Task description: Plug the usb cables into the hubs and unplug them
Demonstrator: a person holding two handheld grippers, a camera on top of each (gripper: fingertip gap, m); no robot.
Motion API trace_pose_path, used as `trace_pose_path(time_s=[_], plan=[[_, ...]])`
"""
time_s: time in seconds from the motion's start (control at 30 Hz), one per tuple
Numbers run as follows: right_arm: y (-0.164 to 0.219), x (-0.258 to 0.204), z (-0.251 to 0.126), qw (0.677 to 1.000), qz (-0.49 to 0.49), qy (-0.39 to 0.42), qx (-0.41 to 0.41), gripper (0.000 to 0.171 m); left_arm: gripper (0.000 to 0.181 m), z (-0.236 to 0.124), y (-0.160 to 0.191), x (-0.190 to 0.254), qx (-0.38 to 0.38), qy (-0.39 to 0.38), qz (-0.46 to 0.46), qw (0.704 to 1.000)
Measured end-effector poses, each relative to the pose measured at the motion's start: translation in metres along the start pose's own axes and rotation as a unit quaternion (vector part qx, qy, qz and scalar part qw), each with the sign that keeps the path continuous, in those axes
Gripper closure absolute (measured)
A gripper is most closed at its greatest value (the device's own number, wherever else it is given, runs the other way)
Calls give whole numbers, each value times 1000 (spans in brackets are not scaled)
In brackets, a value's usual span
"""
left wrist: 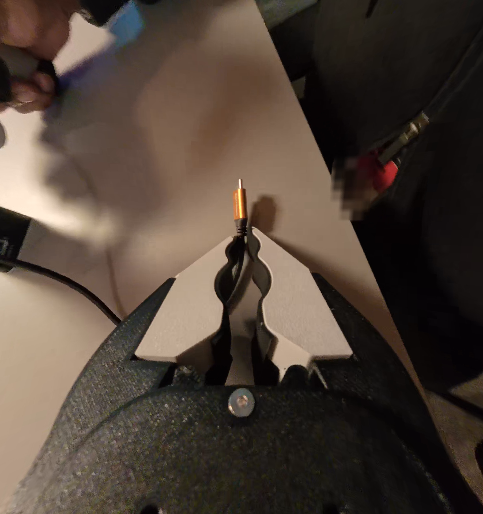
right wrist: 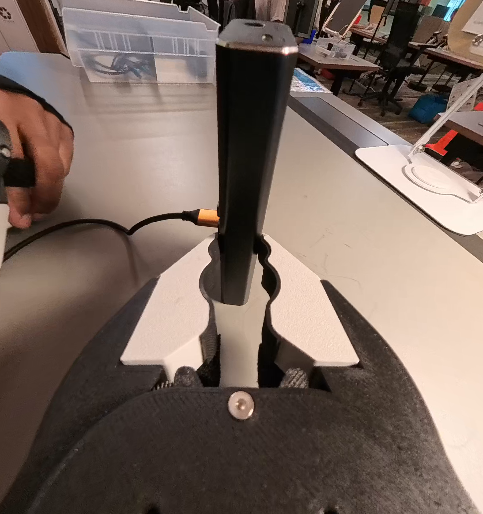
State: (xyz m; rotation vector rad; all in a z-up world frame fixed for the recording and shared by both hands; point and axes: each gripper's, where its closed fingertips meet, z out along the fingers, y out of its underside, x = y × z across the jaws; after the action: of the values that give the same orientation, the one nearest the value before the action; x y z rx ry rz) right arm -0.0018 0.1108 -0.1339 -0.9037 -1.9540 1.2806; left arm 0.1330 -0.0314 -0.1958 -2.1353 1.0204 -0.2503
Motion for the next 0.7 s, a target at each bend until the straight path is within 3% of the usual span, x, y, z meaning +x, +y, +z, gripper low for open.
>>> trace_pose_path(time_s=[0.1,0.17,0.33,0.5,0.57,0.7], plan=[[0,-1,0,1000,-4,1,1,144,173,-10,-27,-24,101,-40,-78,991],[0,0,0,1000,-3,2,1,144,173,-30,-45,-55,185,-83,-155,967],[0,-1,0,1000,-7,3,1,144,175,-82,-49,-136,353,-132,-398,836],[-1,-1,0,1000,-14,7,3,144,179,-80,-50,-157,429,-45,-516,740],[-1,-2,0,1000,-16,8,3,144,178,-75,-50,-158,435,-33,-533,725],[-1,-2,-1,1000,-17,7,3,144,179,-68,-39,-159,427,-57,-536,725]])
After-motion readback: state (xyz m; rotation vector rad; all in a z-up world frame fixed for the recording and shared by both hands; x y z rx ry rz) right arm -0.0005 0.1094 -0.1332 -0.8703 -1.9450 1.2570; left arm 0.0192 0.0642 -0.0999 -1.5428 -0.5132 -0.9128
